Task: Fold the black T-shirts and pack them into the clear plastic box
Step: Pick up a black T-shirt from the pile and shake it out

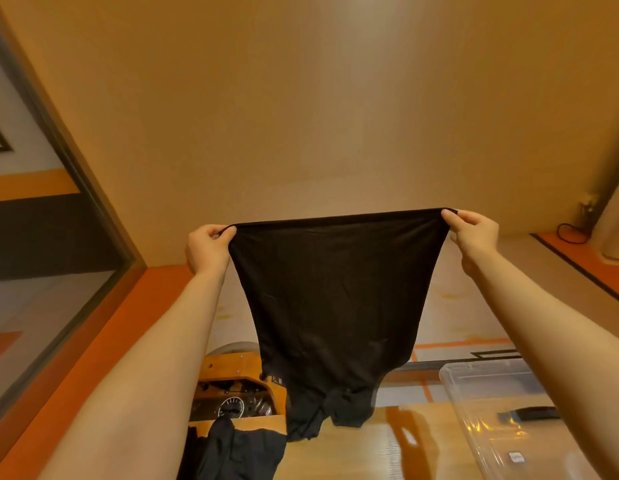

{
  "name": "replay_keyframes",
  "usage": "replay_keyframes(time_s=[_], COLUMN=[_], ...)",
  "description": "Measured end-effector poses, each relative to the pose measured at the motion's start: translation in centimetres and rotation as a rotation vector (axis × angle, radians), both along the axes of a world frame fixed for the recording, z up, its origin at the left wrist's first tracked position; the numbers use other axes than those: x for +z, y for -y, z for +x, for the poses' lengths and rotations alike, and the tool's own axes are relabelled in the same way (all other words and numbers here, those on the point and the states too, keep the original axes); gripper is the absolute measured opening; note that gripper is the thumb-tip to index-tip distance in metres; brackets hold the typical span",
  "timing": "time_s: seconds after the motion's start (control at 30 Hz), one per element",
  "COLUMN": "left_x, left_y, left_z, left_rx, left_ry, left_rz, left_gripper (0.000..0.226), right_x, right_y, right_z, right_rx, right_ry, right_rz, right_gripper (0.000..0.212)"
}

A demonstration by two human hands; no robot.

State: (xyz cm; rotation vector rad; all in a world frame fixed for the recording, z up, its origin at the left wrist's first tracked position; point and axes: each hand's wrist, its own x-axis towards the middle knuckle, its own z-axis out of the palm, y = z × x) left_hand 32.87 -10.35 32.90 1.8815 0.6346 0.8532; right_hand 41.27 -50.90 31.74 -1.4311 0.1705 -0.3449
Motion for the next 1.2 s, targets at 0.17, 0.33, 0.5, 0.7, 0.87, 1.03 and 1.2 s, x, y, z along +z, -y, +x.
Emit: replay_keyframes(time_s=[0.17,0.33,0.5,0.7,0.87,1.03,1.2], left_x=[1.2,-1.5,-4.7,-9.0,-13.1,-16.6,-18.9], left_y=[0.5,1.7,2.1,1.7,2.0,2.9,4.4], left_z=[-0.8,-3.5,-6.9,-12.7,-17.6,-21.8,-24.9], left_rx=[-0.005,-0.033,-0.091,-0.2,-0.279,-0.318,-0.31], left_ry=[0.065,0.054,0.018,-0.106,-0.229,-0.312,-0.352], left_rz=[-0.058,-0.109,-0.149,-0.19,-0.303,-0.368,-0.382], left_gripper=[0.012,0.017,0.018,0.017,0.017,0.013,0.01], right_x=[0.6,-2.6,-6.8,-11.0,-13.7,-16.4,-19.2], right_y=[0.5,1.0,1.5,2.9,4.3,4.9,5.7], right_z=[-0.1,-2.9,-6.6,-12.6,-18.5,-24.0,-28.3], right_rx=[0.021,0.037,0.023,0.027,0.051,0.011,0.036], right_ry=[0.023,-0.026,-0.091,-0.159,-0.218,-0.268,-0.282], right_rz=[-0.002,0.0,-0.035,-0.115,-0.202,-0.257,-0.331], right_gripper=[0.022,0.019,0.01,0.024,0.021,0.02,0.017])
